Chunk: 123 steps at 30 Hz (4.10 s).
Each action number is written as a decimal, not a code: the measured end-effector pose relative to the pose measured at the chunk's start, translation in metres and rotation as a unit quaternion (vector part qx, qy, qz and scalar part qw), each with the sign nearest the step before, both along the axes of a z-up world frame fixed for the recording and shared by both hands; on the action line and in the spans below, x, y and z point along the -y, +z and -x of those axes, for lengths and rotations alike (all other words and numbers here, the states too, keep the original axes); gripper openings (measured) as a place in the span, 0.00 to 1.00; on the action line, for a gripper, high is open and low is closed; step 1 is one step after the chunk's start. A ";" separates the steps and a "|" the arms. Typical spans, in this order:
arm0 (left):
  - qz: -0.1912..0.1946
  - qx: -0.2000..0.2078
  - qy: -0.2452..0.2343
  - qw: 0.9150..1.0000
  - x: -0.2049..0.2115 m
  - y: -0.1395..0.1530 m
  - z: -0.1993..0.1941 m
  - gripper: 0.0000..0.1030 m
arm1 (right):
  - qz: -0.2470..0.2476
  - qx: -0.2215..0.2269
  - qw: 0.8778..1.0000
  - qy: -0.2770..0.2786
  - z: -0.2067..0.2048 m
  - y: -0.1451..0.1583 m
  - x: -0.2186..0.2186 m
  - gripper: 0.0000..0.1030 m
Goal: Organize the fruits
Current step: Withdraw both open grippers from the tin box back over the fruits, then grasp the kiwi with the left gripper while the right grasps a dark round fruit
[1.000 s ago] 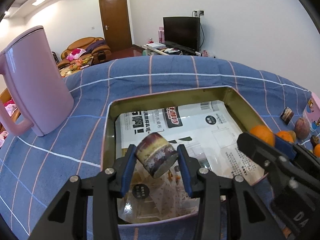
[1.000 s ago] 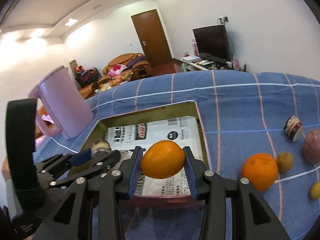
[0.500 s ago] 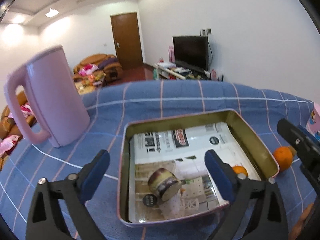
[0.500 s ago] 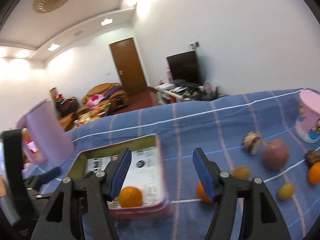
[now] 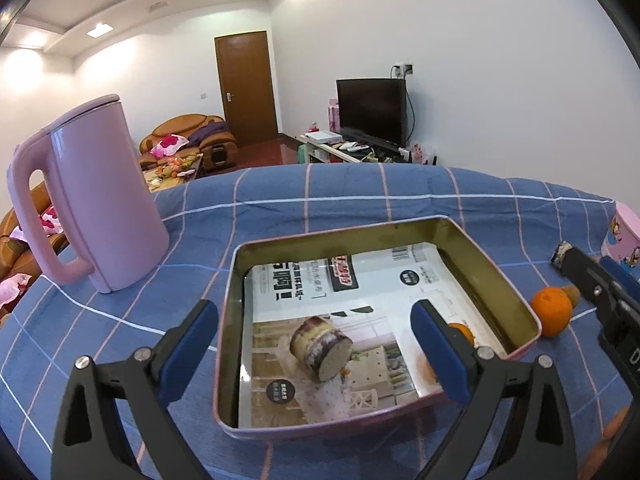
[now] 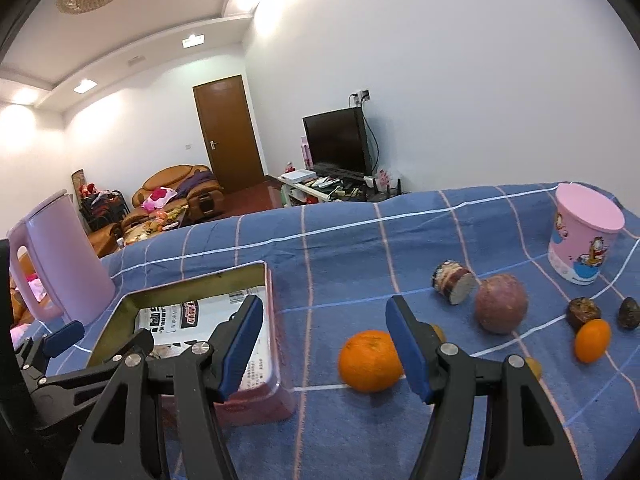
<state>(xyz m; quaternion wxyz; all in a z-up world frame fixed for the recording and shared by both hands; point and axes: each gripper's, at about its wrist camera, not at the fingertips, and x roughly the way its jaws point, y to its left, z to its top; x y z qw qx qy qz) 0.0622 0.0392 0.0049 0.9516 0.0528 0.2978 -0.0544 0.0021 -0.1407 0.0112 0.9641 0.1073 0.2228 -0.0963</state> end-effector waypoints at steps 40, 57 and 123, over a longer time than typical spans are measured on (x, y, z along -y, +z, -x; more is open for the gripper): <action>-0.014 -0.001 -0.054 0.998 0.061 -0.002 0.071 1.00 | 0.015 -0.025 0.999 -0.026 0.073 0.003 0.071 0.64; -0.011 -0.026 -0.146 0.989 0.135 -0.002 0.093 1.00 | 0.015 -0.072 0.994 -0.086 0.138 -0.003 0.190 0.64; 0.047 -0.108 -0.228 0.966 0.207 -0.012 0.073 0.27 | 0.082 -0.068 0.988 -0.112 0.124 0.004 0.241 0.38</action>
